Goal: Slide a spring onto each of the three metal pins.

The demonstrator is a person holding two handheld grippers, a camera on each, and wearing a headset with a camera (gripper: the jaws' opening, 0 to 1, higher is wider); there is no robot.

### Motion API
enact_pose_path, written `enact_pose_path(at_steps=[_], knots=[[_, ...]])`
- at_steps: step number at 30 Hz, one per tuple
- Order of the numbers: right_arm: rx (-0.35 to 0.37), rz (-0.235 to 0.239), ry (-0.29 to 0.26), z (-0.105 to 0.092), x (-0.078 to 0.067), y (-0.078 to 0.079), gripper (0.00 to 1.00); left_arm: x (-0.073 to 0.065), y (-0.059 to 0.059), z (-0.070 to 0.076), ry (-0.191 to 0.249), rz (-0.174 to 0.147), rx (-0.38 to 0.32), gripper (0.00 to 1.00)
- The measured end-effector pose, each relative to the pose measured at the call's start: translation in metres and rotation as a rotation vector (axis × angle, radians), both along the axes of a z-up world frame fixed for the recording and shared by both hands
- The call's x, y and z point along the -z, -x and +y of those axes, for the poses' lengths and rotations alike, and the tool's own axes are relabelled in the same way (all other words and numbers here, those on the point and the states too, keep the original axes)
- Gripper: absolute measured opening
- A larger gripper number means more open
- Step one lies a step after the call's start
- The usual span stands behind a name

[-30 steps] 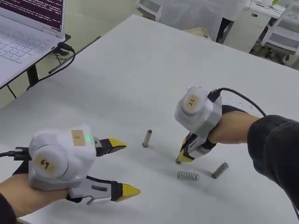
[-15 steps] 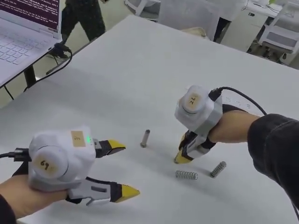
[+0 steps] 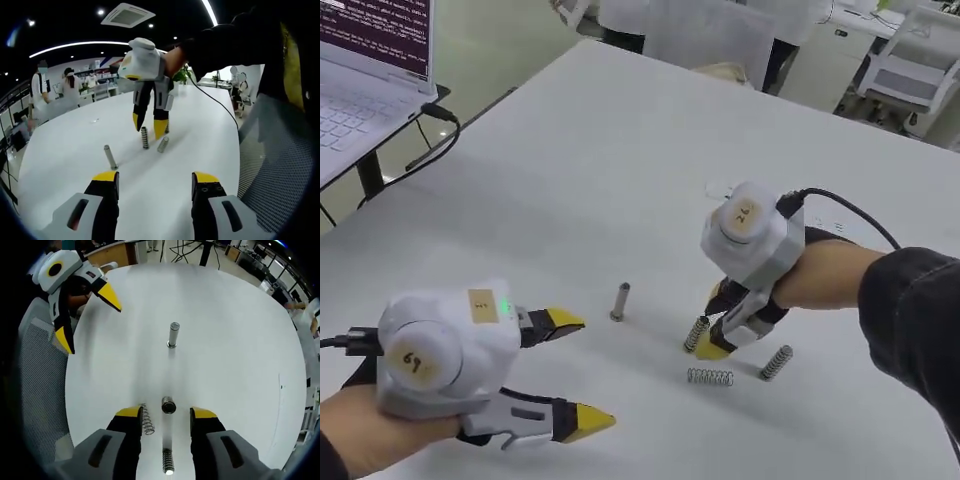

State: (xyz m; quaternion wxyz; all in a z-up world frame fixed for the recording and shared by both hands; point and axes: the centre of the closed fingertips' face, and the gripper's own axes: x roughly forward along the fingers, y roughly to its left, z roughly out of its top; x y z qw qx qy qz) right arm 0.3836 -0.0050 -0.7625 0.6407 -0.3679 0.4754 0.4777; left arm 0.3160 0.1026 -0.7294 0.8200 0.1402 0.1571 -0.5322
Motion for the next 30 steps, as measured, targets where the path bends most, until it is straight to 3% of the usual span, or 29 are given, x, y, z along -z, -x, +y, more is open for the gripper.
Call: enact_pose_path(at_steps=[8, 13, 30], knots=[[0.035, -0.017, -0.035, -0.007, -0.007, 0.001, 0.40, -0.003, 0.000, -0.006, -0.006, -0.001, 0.017, 0.53], [0.064, -0.036, -0.082, -0.009, -0.017, 0.001, 0.42, -0.003, 0.001, -0.011, -0.010, 0.001, 0.029, 0.52], [0.109, -0.103, -0.168, -0.016, -0.048, 0.011, 0.43, -0.007, -0.001, -0.023, -0.013, 0.002, 0.060, 0.51]])
